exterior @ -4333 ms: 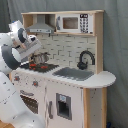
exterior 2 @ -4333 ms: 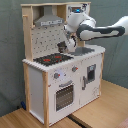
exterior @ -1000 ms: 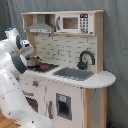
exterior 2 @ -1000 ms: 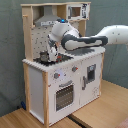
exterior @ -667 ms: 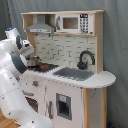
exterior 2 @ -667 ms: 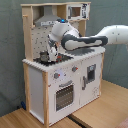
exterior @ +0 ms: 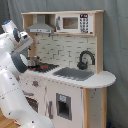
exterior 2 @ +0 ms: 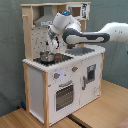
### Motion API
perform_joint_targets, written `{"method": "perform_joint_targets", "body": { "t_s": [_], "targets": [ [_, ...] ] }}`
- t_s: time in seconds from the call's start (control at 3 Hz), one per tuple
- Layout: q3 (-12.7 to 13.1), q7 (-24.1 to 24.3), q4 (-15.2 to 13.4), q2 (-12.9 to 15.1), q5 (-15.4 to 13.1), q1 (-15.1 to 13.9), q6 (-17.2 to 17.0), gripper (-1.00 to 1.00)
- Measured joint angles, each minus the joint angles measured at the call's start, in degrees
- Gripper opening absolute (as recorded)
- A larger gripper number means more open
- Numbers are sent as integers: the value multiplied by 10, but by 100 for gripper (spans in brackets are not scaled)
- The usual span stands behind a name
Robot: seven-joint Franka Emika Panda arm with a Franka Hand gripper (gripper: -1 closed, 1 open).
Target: Play with the kitchen
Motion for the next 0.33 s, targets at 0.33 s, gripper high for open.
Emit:
{"method": "perform_joint_targets", "body": {
  "t_s": [0.33],
  "targets": [
    [0, -5, 23, 0, -52, 6, -2, 100]
  ]
}}
